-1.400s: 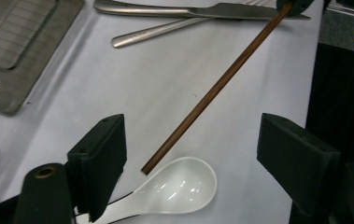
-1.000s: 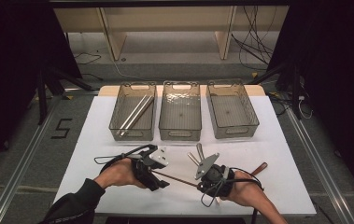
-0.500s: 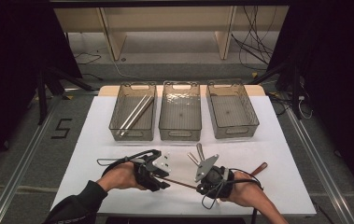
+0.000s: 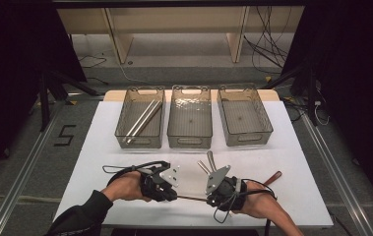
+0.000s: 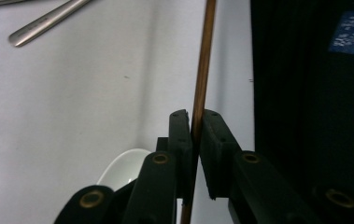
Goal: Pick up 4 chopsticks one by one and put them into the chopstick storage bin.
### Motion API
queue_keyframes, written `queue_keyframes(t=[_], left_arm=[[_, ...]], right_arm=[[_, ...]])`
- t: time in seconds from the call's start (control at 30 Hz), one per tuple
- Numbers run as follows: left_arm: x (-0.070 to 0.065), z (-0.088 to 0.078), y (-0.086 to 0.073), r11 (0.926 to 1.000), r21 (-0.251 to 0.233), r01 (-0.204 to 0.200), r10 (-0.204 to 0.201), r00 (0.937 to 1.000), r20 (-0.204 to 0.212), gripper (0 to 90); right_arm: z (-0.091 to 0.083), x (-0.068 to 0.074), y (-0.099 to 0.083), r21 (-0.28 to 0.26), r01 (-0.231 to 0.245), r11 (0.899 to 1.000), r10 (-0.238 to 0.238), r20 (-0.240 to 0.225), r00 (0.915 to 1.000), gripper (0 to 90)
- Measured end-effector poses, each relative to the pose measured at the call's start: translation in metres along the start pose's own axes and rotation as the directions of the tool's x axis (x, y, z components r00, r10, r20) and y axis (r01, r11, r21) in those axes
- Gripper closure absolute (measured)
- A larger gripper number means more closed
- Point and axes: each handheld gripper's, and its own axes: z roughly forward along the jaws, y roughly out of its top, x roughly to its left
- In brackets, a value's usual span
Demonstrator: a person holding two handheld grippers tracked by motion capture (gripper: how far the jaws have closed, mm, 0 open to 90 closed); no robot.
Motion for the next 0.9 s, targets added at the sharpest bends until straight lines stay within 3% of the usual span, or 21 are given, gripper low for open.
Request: queue_keyframes(t=[0.17, 0.27, 0.4, 0.47, 0.53, 0.67, 0.77, 0.9], left_arm=[[0.001, -0.004, 0.0, 0.9999, 0.006, 0.013, -0.013, 0.9997, -0.019, 85.3], [0.007, -0.011, -0.004, 0.9976, -0.019, 0.067, -0.068, 0.996, -0.057, 85.4], [0.016, -0.021, -0.012, 0.9901, -0.04, 0.135, -0.138, 0.985, -0.103, 85.4], [0.019, -0.024, -0.017, 0.9873, -0.042, 0.153, -0.157, 0.9792, -0.128, 85.4], [0.021, -0.026, -0.02, 0.9844, -0.047, 0.17, -0.175, 0.9749, -0.138, 85.4], [0.026, -0.029, -0.024, 0.9788, -0.052, 0.198, -0.204, 0.9663, -0.157, 85.4], [0.029, -0.034, -0.028, 0.9725, -0.063, 0.224, -0.232, 0.9566, -0.176, 85.4], [0.034, -0.044, -0.033, 0.9576, -0.106, 0.268, -0.285, 0.9335, -0.217, 85.4]], right_arm=[[-0.008, -0.007, -0.003, -0.017, -0.078, 0.997, 0.078, 0.038, 0.9962, 68.8], [-0.02, -0.016, -0.009, -0.086, -0.149, 0.985, 0.154, 0.053, 0.9866, 60.4], [-0.028, -0.023, -0.014, -0.171, -0.239, 0.956, 0.258, 0.099, 0.9611, 49.9], [-0.031, -0.025, -0.015, -0.207, -0.26, 0.943, 0.289, 0.124, 0.9492, 45.2], [-0.033, -0.028, -0.016, -0.234, -0.301, 0.924, 0.338, 0.141, 0.9303, 41.8], [-0.033, -0.033, -0.02, -0.237, -0.364, 0.901, 0.407, 0.169, 0.8974, 36.3], [-0.032, -0.037, -0.025, -0.244, -0.395, 0.886, 0.442, 0.181, 0.8787, 34.1], [-0.032, -0.04, -0.03, -0.258, -0.421, 0.869, 0.471, 0.176, 0.8644, 33.1]])
